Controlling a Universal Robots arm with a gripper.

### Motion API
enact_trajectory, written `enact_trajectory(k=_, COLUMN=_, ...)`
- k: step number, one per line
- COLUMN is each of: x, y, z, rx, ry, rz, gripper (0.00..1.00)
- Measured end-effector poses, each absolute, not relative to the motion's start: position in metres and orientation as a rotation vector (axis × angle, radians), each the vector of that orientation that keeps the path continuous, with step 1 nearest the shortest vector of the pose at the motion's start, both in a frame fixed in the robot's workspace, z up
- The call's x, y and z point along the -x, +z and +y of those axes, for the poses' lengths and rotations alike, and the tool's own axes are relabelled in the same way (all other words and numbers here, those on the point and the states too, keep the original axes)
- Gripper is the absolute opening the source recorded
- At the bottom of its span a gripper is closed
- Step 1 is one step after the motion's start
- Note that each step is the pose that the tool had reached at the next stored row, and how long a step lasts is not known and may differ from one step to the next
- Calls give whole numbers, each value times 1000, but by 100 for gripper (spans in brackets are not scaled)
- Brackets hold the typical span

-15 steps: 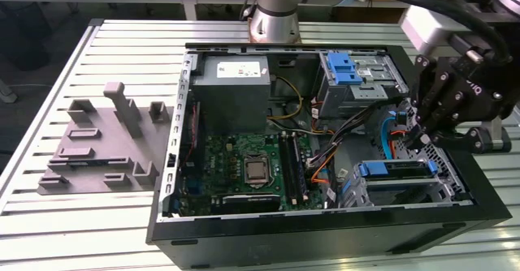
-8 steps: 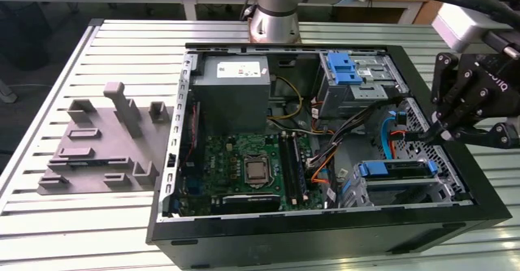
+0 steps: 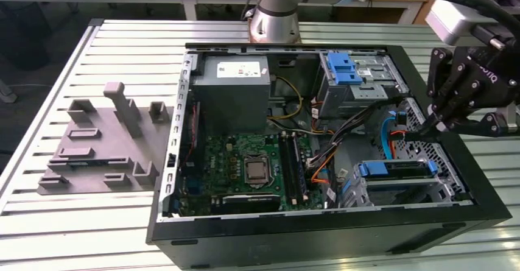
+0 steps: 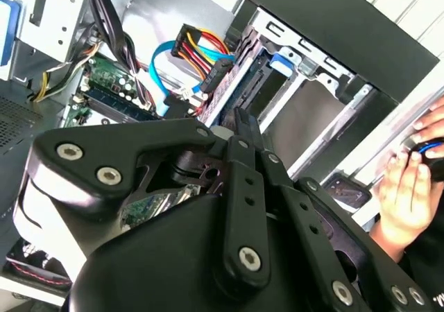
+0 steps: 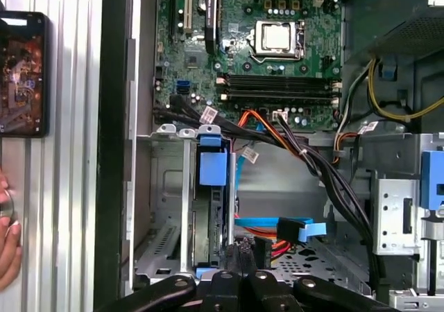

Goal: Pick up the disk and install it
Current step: 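Insert the first disk wire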

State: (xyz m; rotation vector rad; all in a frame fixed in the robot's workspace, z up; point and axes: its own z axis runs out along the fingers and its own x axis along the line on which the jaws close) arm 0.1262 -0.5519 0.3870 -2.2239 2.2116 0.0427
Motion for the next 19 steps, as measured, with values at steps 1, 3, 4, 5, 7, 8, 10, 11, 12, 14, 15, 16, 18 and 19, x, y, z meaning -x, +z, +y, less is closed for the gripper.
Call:
enact_trajectory(k=1, x=-126, y=386, z=-552, rx=2224, ry=42, rz=2211, gripper=11)
enact_trajectory(k=3, x=-126, y=386, z=-552, rx=2224, ry=41, rz=2211, gripper=11)
enact_trajectory(k=4, x=-126, y=386, z=-552, rx=2224, ry=41, rz=2211, gripper=11)
enact_trajectory(k=5, x=-126, y=386, z=-552, rx=2223, ry=41, rz=2211, gripper=11)
enact_trajectory(k=7, x=-126, y=386, z=-552, rx=2223, ry=41, rz=2211, gripper=11)
enact_trajectory(k=8, x=-126, y=386, z=-552, rx=2223, ry=41, rz=2211, gripper=11)
enact_trajectory(k=10, x=-126, y=385, z=-552, rx=2224, ry=38, rz=2212, gripper=11)
enact_trajectory(k=11, x=-126, y=385, z=-552, rx=2227, ry=28, rz=2215, gripper=11)
enact_trajectory(k=12, x=-126, y=385, z=-552, rx=2231, ry=16, rz=2219, gripper=11)
enact_trajectory(k=14, x=-125, y=383, z=-551, rx=2236, ry=-4, rz=2224, gripper=11)
enact_trajectory(k=15, x=-125, y=382, z=-551, rx=2237, ry=-6, rz=2224, gripper=11)
enact_trajectory(k=16, x=-125, y=381, z=-550, rx=2237, ry=-6, rz=2224, gripper=11)
enact_trajectory(k=18, x=-125, y=379, z=-547, rx=2237, ry=-7, rz=2224, gripper=17)
enact_trajectory(k=19, x=-125, y=378, z=-545, rx=2237, ry=-7, rz=2224, gripper=17)
